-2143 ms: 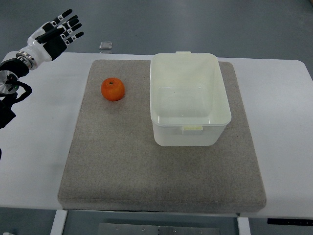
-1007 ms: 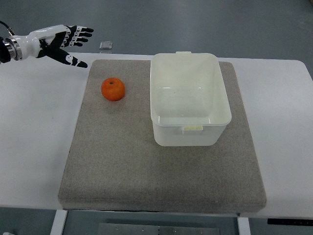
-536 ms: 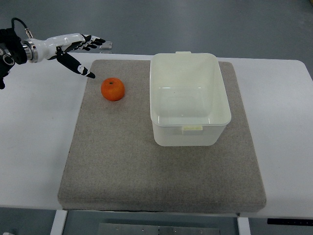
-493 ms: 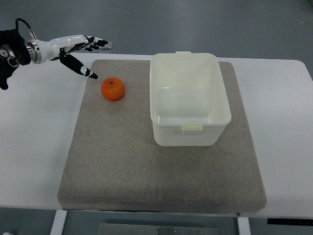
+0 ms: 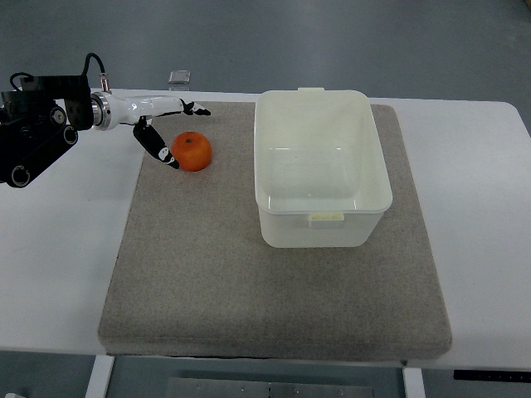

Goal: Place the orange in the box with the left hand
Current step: 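Close the left hand fingers around the orange, then lift the orange with the left hand off the mat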

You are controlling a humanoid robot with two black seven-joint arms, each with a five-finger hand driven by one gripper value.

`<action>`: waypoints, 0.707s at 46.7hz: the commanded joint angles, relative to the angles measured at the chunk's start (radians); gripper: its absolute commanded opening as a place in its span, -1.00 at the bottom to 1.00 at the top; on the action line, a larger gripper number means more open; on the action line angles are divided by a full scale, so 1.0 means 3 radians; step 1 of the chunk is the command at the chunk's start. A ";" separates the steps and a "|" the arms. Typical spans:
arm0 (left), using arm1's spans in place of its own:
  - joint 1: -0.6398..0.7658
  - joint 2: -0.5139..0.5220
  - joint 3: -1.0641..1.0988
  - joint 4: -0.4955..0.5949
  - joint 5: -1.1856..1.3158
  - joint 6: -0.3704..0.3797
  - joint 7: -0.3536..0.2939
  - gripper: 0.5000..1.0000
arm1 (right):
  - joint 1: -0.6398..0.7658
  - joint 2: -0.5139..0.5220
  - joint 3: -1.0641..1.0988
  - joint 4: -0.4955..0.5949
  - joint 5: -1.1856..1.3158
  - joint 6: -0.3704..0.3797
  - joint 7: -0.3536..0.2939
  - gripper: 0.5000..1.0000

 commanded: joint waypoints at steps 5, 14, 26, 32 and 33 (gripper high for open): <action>0.0005 -0.0034 0.0007 0.0009 0.0090 0.0010 0.0001 0.93 | 0.0000 0.0000 0.0000 0.0000 -0.0002 0.0000 0.0000 0.70; 0.0026 -0.0096 0.0012 0.0025 0.0151 0.0010 0.0001 0.79 | 0.0000 0.0000 0.0000 0.0000 0.0003 0.0000 0.0000 0.70; 0.0026 -0.0126 0.0007 0.0045 0.0228 0.0010 0.0001 0.11 | 0.0000 0.0000 0.0000 0.0000 -0.0002 0.0000 0.0000 0.70; 0.0010 -0.0142 0.0007 0.0065 0.0284 0.0010 0.0001 -0.54 | 0.0000 0.0000 0.0000 0.0000 -0.0002 0.0000 0.0000 0.70; 0.0010 -0.0147 0.0007 0.0065 0.0299 0.0010 0.0001 -0.63 | 0.0000 0.0000 0.0000 0.0000 -0.0002 0.0000 0.0000 0.70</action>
